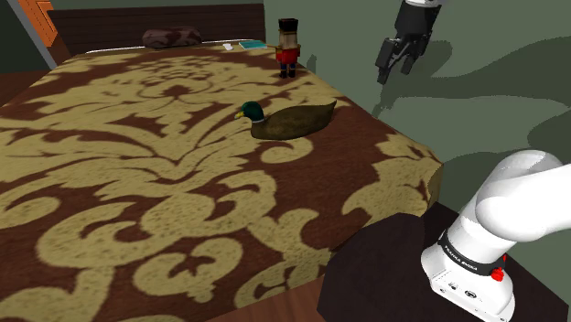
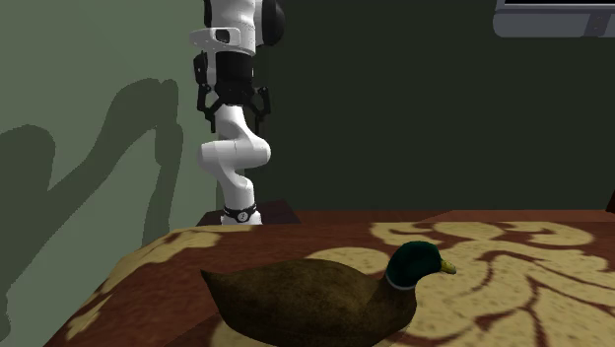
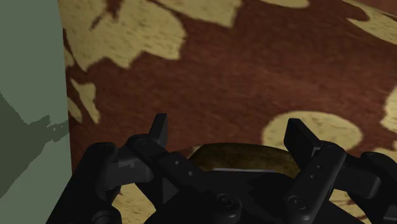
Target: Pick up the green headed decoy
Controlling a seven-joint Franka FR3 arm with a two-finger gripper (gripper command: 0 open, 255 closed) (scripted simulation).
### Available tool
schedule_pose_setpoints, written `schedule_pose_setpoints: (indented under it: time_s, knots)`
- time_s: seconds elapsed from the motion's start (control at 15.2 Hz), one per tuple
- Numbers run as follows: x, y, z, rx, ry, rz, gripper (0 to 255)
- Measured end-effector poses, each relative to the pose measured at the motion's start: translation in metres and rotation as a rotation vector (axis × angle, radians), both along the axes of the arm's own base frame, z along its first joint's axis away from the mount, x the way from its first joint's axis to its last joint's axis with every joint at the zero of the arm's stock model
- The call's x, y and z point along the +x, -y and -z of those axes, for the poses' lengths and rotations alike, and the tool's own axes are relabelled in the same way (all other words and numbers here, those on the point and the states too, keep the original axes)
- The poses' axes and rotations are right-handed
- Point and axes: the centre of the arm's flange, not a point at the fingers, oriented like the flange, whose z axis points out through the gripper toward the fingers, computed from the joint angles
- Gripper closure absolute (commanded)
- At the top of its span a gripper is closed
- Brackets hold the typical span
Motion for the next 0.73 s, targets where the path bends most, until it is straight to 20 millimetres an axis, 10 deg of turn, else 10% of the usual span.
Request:
schedule_pose_setpoints:
  time_s: [0.73]
  knots:
    - [0.110, -0.005, 0.030, 0.014, -0.013, -0.291, 0]
